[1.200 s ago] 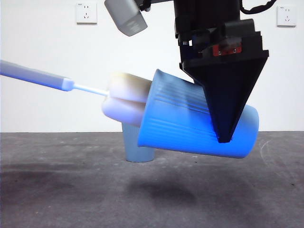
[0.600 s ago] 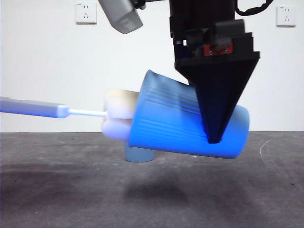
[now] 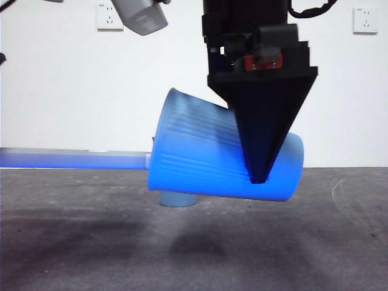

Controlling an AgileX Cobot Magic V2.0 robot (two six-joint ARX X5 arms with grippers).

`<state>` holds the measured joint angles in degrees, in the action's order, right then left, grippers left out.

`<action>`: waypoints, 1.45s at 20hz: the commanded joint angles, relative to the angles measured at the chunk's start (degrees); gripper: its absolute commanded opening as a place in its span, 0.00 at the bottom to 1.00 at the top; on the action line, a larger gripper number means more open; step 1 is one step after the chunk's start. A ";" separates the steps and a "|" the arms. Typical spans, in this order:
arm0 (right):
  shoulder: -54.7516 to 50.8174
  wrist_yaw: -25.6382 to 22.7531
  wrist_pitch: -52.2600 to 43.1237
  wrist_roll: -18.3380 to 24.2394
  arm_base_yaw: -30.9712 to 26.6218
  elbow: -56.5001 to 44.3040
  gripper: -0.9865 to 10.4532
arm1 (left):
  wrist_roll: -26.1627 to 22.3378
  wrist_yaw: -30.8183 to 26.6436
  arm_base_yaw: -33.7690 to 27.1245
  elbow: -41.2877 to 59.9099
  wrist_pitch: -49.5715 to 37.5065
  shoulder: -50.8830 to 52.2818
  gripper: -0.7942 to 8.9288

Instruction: Pick up the cup brush,pick up the cup,insert the brush into the cup,clean the cup,put the cup brush back,put the cup back to the fixed position on the table

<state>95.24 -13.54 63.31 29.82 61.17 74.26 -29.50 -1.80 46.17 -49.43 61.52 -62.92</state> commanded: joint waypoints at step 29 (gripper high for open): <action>-6.23 0.02 -2.03 -11.69 -5.86 0.04 0.08 | 2.84 -5.70 -13.42 -0.24 14.58 25.92 0.07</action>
<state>89.21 -13.50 61.39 19.68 55.35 74.26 -27.66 -7.53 32.95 -49.45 76.29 -37.04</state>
